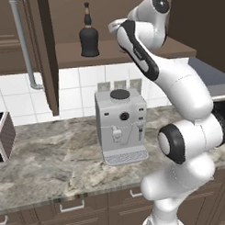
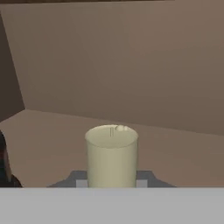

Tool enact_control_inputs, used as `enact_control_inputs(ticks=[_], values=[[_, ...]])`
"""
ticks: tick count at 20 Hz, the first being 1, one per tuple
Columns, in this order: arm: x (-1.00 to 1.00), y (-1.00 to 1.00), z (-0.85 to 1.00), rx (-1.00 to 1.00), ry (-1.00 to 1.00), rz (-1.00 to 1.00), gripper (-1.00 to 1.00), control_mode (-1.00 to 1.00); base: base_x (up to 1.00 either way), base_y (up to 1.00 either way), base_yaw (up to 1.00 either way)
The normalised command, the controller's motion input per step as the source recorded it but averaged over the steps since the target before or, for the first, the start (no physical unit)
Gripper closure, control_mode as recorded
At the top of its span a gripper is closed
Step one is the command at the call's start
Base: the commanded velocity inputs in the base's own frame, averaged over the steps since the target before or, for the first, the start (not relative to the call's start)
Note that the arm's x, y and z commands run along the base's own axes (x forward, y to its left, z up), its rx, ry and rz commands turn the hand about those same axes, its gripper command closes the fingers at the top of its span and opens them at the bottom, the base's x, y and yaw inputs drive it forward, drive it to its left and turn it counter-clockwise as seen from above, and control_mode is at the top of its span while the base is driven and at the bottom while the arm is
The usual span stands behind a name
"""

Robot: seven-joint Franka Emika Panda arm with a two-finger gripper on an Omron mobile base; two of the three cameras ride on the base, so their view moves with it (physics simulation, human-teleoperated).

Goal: Get the candle and the liquor from the cabinet and move them to the dining counter.

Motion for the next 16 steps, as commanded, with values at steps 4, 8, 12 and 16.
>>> enact_control_inputs(ticks=[4, 8, 12, 16], values=[[-0.53, -0.26, -0.33, 0.02, -0.1, 0.0, 1.0, -1.0, 0.0, 0.0, 0.0], [-0.92, -0.24, -0.07, 0.01, -0.1, 0.01, 1.0, -1.0, 0.0, 0.0, 0.0], [-1.0, -0.02, 0.0, 0.0, -0.01, 0.0, 1.0, -1.0, 0.0, 0.0, 0.0], [-0.97, 0.0, 0.0, 0.0, 0.0, 0.0, 1.0, -1.0, 0.0, 0.0, 0.0]])
